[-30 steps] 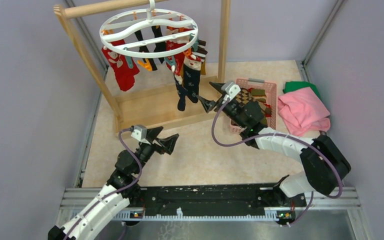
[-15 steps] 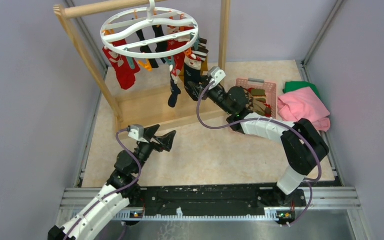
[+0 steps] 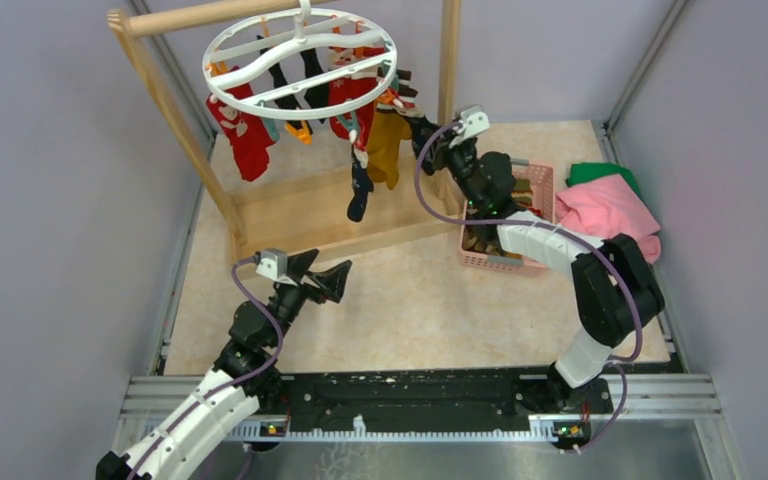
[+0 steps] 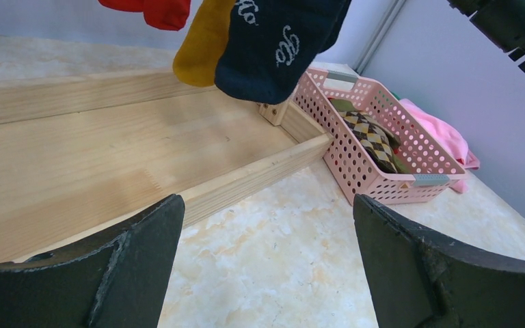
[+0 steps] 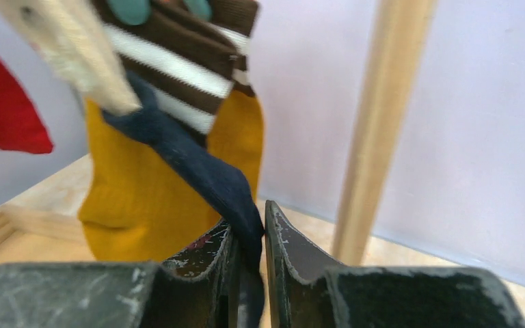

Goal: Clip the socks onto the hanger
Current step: Adjust the sock on the hanger.

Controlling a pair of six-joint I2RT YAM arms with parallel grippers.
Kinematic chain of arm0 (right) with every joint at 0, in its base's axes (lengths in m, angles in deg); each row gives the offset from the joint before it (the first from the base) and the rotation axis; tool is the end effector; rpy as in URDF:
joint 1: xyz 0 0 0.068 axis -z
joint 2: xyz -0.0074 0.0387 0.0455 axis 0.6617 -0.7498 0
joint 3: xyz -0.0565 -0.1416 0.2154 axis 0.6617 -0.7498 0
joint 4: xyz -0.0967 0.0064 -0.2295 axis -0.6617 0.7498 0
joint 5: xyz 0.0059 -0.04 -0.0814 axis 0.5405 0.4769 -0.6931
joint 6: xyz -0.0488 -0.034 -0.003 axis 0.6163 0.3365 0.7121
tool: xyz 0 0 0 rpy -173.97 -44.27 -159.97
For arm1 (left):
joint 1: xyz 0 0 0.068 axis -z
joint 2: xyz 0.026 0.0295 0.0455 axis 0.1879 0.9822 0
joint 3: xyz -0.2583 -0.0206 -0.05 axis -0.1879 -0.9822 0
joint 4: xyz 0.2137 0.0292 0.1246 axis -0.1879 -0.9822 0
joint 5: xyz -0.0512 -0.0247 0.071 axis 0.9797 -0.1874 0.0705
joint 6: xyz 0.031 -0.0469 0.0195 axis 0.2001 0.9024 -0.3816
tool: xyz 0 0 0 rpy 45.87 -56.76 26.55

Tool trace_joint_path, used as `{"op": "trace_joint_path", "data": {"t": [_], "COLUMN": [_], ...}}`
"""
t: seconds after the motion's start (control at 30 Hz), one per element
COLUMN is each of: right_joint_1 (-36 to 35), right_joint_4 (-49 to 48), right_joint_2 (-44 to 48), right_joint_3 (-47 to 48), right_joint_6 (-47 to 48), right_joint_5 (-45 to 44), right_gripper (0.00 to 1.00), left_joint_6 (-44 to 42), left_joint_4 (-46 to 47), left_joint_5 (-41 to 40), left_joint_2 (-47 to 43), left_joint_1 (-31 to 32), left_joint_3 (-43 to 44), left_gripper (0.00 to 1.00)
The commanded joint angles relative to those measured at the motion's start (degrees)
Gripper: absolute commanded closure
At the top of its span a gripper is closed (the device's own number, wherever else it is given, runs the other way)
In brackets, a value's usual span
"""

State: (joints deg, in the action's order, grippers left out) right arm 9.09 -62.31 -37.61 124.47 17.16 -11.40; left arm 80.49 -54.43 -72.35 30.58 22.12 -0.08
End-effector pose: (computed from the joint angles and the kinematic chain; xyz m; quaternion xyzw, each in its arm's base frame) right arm 0.3242 0.2031 0.3175 -0.1619 0.5848 0.1966 0.7701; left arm 0.1152 -0.0702 0.2188 0.0410 0.6487 -0.3143 0.6919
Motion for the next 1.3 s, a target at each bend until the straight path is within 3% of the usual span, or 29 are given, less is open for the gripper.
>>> {"op": "trace_joint_path", "data": {"t": [0.0,0.87,1.03,1.27], "right_joint_1": [3.18,4.33,4.31,4.38], "right_joint_4": [0.74,1.82,2.43,4.96], "right_joint_2": [1.60,10.26,14.62,21.77], "right_joint_3": [3.29,-5.07,-9.44,-17.18], "right_joint_6": [-4.00,-4.83,-5.95,-7.70], "right_joint_5": [-2.60,7.77,9.36,11.70], "right_gripper": [0.82,0.72,0.65,0.41], "left_joint_6": [0.43,3.37,4.13,6.17], "left_joint_4": [2.34,1.89,-1.11,-3.32], "left_joint_5": [-0.51,2.80,4.34,12.24], "left_joint_2": [-0.34,-1.29,-1.91,2.28], "left_joint_1": [-0.15,-0.16,-0.15,-0.30], "left_joint_3": [1.32,2.34,4.93,10.08], "left_gripper": [0.02,0.02,0.02,0.01]}}
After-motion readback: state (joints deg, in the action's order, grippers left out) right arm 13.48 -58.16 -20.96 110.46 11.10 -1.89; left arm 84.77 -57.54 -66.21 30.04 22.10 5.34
